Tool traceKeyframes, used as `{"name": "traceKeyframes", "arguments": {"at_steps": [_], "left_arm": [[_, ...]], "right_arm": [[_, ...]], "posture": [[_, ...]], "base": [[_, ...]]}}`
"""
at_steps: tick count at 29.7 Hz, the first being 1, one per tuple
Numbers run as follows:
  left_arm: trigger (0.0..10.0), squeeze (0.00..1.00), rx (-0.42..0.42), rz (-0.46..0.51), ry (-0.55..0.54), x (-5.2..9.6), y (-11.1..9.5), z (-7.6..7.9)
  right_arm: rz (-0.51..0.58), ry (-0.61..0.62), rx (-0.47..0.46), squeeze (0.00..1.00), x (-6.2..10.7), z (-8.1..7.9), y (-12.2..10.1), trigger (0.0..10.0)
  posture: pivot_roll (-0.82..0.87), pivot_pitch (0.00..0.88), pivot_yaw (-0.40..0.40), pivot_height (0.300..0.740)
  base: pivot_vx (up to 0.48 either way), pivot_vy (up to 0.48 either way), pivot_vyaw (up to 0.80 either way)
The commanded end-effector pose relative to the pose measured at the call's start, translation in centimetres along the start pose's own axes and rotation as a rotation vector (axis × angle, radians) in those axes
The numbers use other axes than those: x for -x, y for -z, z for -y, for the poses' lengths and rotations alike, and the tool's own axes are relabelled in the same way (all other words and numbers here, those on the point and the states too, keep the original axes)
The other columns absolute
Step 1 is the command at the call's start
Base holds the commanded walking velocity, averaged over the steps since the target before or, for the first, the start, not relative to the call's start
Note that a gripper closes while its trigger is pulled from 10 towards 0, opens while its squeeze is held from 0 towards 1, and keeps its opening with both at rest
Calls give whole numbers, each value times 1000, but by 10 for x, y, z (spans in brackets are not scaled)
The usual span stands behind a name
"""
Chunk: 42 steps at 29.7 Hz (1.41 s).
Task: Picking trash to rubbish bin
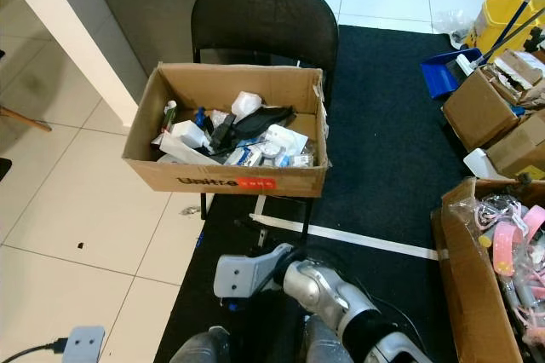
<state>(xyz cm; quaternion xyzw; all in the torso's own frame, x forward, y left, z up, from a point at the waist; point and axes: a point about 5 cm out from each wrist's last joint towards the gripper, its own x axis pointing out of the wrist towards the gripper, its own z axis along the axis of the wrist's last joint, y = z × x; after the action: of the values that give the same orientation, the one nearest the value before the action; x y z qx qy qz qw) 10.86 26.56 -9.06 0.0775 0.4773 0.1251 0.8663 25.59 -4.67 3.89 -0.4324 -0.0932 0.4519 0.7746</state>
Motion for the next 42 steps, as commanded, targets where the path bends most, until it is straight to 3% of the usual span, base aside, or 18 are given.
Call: {"name": "traceKeyframes", "arguments": {"at_steps": [1, 7, 16, 25, 34, 42], "left_arm": [[10000, 0, 5, -40, -4, 4, 14, -3], [10000, 0, -11, -43, 3, 8, 23, -2], [10000, 0, -1, -128, -36, 28, 66, -17], [10000, 0, 8, -174, -72, 45, 93, -32], [10000, 0, 20, -194, -52, 45, 97, -19], [10000, 0, 34, -171, -34, 33, 79, -11]], "right_arm": [[5, -25, 3, 0, 3, -6, -2, 10000], [13, -28, 11, 0, 15, -7, -4, 10000], [19, -28, 9, 0, 32, -10, -13, 10000], [22, -28, 8, 0, 43, -12, -21, 10000], [2, -25, -5, 0, 44, -10, -16, 10000], [-31, -37, -12, 0, 27, -5, -9, 10000]], "posture": [[57, 278, 49, 740], [107, 306, 43, 740], [207, 327, 47, 740], [267, 349, 47, 740], [229, 341, 27, 740], [154, 290, 9, 740]], "base": [[0, 0, 0], [0, 0, 0], [0, 0, 0], [0, 0, 0], [0, 0, 0], [0, 0, 0]]}}
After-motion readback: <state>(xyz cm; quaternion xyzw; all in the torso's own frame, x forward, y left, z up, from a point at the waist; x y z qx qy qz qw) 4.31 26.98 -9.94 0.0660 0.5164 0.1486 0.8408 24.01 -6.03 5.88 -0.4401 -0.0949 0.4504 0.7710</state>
